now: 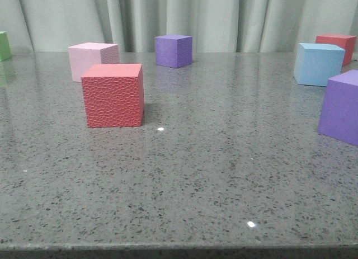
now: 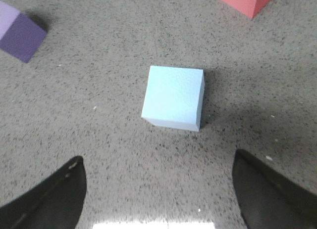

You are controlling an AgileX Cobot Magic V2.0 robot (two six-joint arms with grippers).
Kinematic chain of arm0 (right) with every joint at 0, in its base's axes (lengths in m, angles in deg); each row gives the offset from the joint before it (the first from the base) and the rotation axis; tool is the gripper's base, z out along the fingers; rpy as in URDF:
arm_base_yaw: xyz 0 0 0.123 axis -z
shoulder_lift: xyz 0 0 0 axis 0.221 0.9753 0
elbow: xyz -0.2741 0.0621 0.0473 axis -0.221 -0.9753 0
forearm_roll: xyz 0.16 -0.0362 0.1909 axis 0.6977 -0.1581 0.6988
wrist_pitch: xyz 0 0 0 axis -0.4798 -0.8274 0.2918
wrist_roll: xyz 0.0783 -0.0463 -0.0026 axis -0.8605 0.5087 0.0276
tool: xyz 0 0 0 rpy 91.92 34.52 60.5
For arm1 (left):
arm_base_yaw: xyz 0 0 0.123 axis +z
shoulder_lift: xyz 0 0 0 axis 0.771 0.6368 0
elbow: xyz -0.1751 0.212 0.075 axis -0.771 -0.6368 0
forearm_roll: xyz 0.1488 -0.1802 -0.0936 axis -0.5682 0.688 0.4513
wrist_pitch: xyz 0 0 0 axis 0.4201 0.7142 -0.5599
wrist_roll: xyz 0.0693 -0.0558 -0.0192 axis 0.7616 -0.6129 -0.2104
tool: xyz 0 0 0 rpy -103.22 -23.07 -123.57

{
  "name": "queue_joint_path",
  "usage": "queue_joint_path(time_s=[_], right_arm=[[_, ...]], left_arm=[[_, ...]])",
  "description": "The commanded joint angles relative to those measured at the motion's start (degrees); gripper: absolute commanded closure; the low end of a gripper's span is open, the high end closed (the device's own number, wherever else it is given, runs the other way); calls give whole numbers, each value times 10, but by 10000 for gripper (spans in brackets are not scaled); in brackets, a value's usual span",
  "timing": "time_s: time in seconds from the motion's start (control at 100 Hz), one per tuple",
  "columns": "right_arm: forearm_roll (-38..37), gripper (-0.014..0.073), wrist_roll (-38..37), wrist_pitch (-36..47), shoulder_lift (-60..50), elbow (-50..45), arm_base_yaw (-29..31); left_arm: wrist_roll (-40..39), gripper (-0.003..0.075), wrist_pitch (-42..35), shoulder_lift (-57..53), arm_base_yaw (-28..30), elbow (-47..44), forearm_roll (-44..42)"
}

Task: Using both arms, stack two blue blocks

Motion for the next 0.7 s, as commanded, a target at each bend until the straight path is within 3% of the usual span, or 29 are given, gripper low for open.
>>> queue_joint_path(time_s=[0.0, 0.42, 0.69], right_arm=[[9, -8, -15, 8, 25, 56, 3], [-45, -8, -96, -62, 181, 211, -35], [-50, -8, -106, -87, 225, 227, -36]], left_arm=[[-2, 79, -42, 2, 1, 19, 7], [-2, 79, -42, 2, 1, 19, 7], [-2, 79, -42, 2, 1, 19, 7]])
